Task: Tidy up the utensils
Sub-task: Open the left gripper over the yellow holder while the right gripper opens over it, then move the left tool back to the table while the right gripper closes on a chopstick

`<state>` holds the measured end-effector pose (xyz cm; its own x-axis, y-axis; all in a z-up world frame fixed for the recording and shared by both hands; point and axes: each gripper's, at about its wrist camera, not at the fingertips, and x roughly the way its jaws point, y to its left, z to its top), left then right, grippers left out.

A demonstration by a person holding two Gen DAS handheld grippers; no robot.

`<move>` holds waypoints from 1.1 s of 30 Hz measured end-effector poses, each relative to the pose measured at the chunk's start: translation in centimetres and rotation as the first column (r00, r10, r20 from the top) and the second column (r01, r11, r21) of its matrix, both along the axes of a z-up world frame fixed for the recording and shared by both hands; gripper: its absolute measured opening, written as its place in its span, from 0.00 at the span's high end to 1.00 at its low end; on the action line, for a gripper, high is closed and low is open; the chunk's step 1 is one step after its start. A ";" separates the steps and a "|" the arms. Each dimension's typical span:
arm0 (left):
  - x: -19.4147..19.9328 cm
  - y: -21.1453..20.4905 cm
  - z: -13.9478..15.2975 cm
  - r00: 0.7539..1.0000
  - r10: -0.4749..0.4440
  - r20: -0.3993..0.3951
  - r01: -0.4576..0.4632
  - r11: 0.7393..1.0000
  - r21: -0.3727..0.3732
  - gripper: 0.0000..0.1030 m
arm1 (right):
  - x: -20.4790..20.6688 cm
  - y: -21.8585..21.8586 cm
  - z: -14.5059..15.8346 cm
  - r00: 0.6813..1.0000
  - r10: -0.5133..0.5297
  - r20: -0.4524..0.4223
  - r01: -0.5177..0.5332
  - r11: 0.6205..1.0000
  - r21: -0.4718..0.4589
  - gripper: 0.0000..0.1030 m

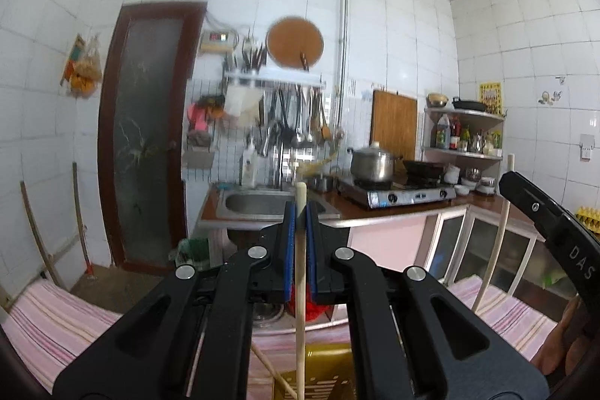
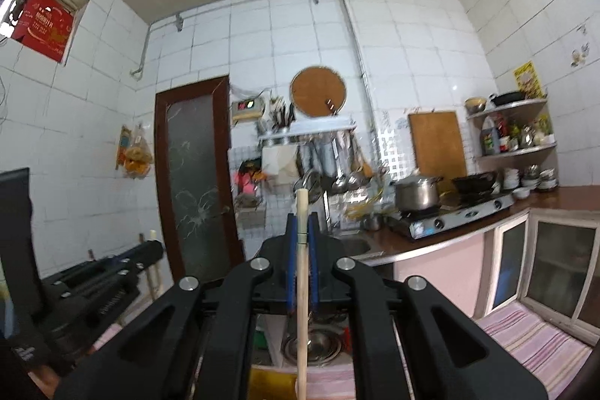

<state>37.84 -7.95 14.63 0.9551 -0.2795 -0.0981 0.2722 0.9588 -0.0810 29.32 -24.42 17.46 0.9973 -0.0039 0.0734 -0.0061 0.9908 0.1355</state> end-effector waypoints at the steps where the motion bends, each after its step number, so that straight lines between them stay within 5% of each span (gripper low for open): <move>1: 0.5 0.0 -1.0 1.000 0.000 -0.019 0.000 1.000 0.002 0.96 | 0.4 -0.1 -0.5 1.000 0.001 -0.012 -0.001 1.000 0.001 0.94; 9: 0.3 0.9 -3.0 0.997 0.006 -0.082 -0.003 1.000 0.029 0.90 | 1.6 -0.3 -3.3 0.991 0.010 -0.133 -0.015 0.999 -0.037 0.90; 10: -0.2 1.4 -2.5 0.996 0.004 -0.091 -0.002 1.000 0.026 0.73 | 1.2 -0.6 -2.8 0.990 -0.005 -0.142 -0.001 0.999 -0.043 0.83; 11: -0.8 1.8 -1.9 0.995 0.012 -0.097 -0.010 1.000 0.020 0.47 | 0.8 -0.8 -2.3 0.988 -0.019 -0.151 0.012 0.999 -0.045 0.52; 12: -1.5 2.3 -1.3 0.995 0.023 -0.096 -0.021 1.000 0.016 0.35 | 0.2 -1.2 -1.5 0.986 -0.042 -0.163 0.036 0.998 -0.044 0.32; 17: -5.6 4.2 0.5 0.990 0.057 -0.129 -0.049 0.997 0.062 0.05 | -3.6 -2.0 0.9 0.966 -0.153 -0.210 0.137 0.986 -0.091 0.32; 24: -11.0 7.0 -1.6 0.965 0.138 -0.222 -0.108 0.984 0.141 0.05 | -9.2 -2.7 -0.4 0.919 -0.210 -0.335 0.193 0.978 -0.083 0.30; 33: -13.5 7.9 -9.4 0.907 0.175 -0.383 -0.110 0.977 0.185 0.05 | -12.9 -0.4 -10.2 0.805 -0.184 -0.563 0.154 0.983 -0.102 0.30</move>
<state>24.31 -0.01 5.18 0.8572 -0.0937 -0.5063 0.1084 0.9941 -0.0005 16.45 -24.83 7.29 0.8446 -0.1879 -0.5014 0.2251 0.9742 0.0140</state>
